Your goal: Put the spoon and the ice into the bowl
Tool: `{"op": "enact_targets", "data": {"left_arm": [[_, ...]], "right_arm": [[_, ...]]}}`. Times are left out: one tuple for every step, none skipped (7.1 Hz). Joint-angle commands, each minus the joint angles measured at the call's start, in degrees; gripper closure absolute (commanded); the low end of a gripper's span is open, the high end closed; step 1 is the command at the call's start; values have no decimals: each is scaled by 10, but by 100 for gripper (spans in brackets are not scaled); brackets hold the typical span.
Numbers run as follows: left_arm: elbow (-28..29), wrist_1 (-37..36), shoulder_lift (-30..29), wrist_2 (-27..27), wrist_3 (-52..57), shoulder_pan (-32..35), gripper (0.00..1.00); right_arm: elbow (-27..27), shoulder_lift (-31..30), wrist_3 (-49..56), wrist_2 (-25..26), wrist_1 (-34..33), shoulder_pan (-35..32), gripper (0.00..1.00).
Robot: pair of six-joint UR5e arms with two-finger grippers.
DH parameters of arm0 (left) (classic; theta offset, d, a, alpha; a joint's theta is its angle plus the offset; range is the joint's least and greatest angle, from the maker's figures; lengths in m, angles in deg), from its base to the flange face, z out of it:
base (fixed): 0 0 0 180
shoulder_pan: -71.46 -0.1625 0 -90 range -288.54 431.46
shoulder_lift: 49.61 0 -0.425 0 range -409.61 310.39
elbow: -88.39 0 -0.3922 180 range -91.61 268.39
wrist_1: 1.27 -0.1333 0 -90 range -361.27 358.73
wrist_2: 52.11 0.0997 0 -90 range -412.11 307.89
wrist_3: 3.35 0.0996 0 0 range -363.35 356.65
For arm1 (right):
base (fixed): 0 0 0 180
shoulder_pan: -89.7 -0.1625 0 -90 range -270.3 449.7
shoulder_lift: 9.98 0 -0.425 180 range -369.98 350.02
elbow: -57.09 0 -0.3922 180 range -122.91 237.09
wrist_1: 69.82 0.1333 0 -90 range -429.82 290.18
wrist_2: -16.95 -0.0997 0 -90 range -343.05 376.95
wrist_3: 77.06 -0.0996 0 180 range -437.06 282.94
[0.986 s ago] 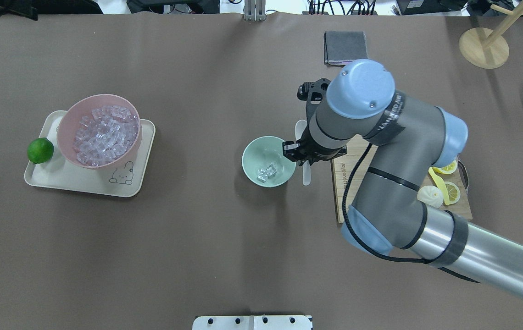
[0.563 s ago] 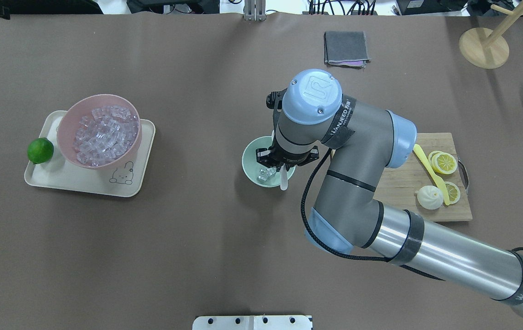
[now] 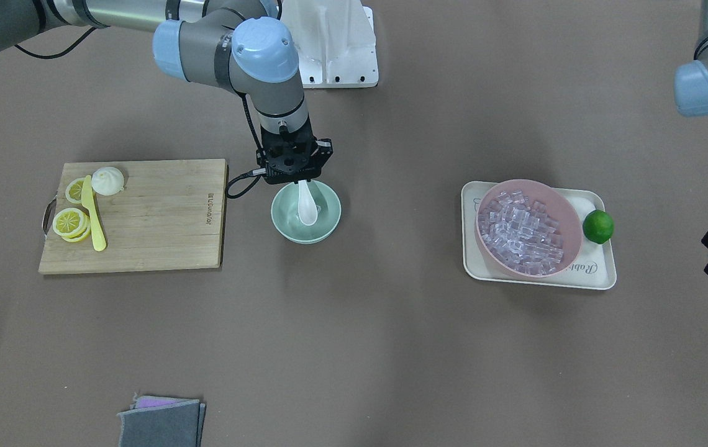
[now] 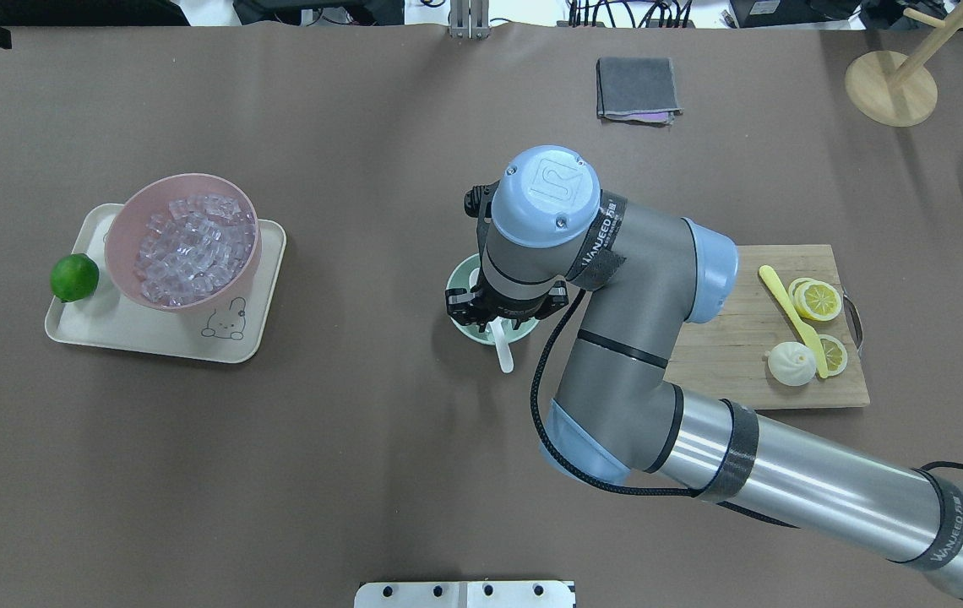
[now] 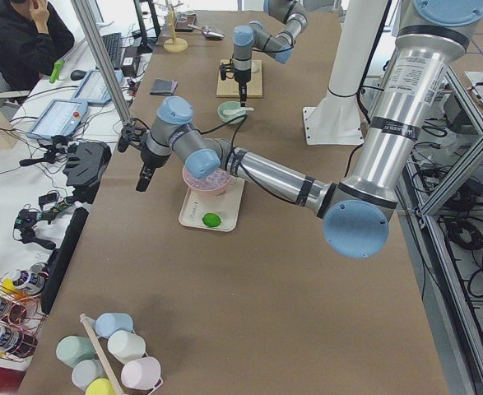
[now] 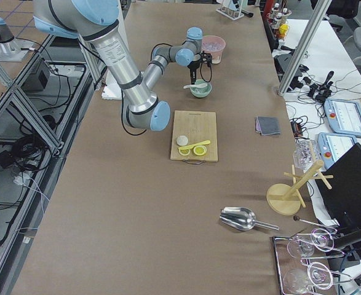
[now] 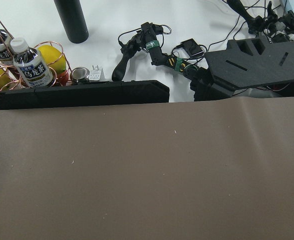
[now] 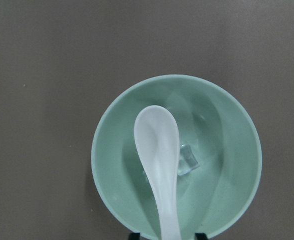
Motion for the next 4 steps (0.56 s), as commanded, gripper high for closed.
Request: {"op": "enact_targets", "data": {"left_arm": [[1, -2, 17, -1, 7, -1, 2], [6, -8, 22, 0, 50, 0, 2], [19, -8, 35, 0, 81, -1, 2], [30, -8, 36, 0, 111, -1, 2]], "right_arm": [[-15, -4, 19, -9, -28, -39, 0], [-36, -6, 93, -15, -86, -70, 0], [-62, -22, 168, -21, -135, -107, 0], [-87, -63, 236, -63, -143, -165, 0]]}}
